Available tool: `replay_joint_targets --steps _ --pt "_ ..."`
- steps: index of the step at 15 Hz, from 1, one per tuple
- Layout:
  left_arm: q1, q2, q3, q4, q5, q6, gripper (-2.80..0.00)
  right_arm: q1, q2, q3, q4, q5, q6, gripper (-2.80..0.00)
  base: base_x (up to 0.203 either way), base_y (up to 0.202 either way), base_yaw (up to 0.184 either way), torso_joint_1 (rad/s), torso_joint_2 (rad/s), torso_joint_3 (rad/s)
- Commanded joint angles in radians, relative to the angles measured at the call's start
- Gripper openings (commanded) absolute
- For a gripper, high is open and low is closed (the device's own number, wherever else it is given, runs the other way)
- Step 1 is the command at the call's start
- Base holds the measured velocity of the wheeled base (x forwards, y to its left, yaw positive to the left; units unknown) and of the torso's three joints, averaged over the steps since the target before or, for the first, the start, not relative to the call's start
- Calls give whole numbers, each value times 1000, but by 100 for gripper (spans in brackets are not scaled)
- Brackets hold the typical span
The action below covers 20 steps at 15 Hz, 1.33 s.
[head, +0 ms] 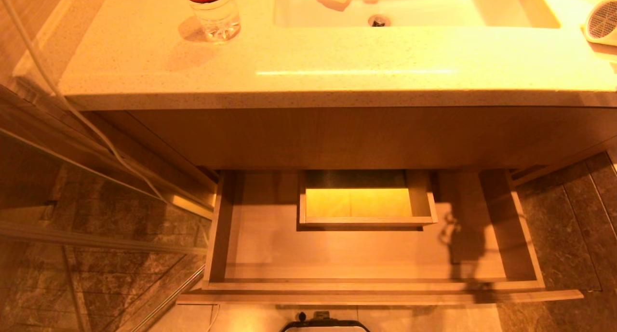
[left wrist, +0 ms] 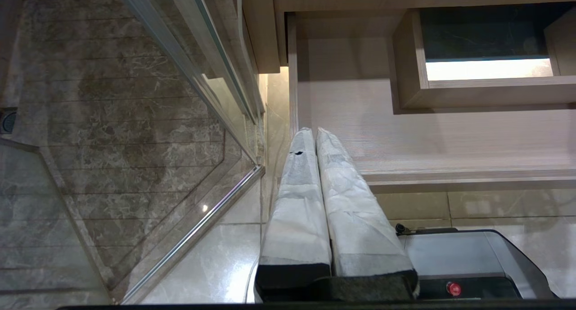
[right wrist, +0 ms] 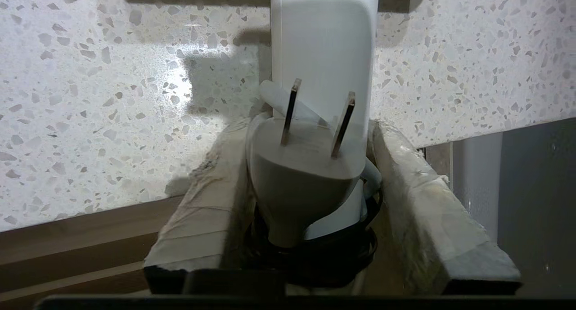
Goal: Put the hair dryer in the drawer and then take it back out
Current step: Pick up the hairdryer
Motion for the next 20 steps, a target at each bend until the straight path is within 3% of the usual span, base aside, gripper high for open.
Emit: replay_joint_targets --steps 1,20 --pt "0 0 2 -1 0 0 -280 0 2 -1 0 4 -1 -280 0 0 0 0 0 0" --pt "0 0 2 0 0 0 -280 2 -119 -1 13 7 -55 -280 0 0 0 0 0 0"
